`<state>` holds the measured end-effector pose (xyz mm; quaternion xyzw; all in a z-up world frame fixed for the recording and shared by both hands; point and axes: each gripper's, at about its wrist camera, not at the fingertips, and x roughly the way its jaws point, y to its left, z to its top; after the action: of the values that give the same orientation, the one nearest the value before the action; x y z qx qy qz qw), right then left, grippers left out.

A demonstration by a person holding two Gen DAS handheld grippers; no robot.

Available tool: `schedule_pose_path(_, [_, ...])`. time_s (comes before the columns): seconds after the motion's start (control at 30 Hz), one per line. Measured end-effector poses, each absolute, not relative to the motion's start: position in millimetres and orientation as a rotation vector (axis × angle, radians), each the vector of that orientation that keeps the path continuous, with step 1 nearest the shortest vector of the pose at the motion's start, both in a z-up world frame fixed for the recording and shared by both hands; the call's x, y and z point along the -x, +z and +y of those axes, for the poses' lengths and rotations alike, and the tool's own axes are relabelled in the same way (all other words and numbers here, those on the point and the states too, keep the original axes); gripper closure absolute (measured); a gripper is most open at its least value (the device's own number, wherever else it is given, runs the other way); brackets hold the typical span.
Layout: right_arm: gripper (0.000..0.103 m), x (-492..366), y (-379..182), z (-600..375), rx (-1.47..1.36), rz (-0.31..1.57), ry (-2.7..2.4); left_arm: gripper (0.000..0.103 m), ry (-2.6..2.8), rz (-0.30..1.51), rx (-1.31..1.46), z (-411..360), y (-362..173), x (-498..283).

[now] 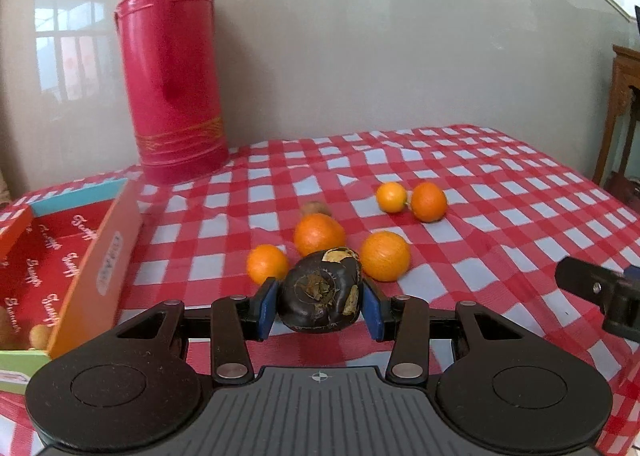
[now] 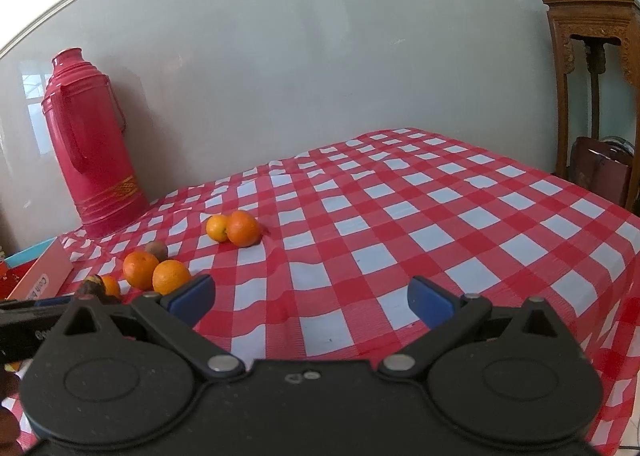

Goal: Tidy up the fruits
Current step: 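Carry the avocado with the left gripper into the box and release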

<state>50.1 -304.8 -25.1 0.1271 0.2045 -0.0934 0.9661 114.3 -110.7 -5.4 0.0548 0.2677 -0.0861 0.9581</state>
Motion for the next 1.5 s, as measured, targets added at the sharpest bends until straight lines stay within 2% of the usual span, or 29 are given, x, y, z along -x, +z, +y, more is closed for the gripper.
schedule_pose_path(0.33, [0.006, -55.4, -25.0, -289.6, -0.246, 0.423, -0.154, 0.059, -0.068, 0.502, -0.109, -64.5, 11.2, -110.1])
schedule_pose_path(0.67, [0.006, -64.0, -25.5, -263.3, -0.205, 0.433, -0.101, 0.059, 0.131, 0.492, -0.056, 19.7, 17.3, -118.0])
schedule_pose_path(1.0, [0.006, -73.8, -28.1, -235.9, -0.173, 0.450, -0.048, 0.059, 0.262, 0.562, 0.012, 81.3, -1.6, -134.0])
schedule_pose_path(1.5, [0.006, -84.2, -31.3, -211.4, -0.148, 0.466, 0.006, 0.058, 0.274, 0.598, 0.036, 83.0, -9.6, -148.9])
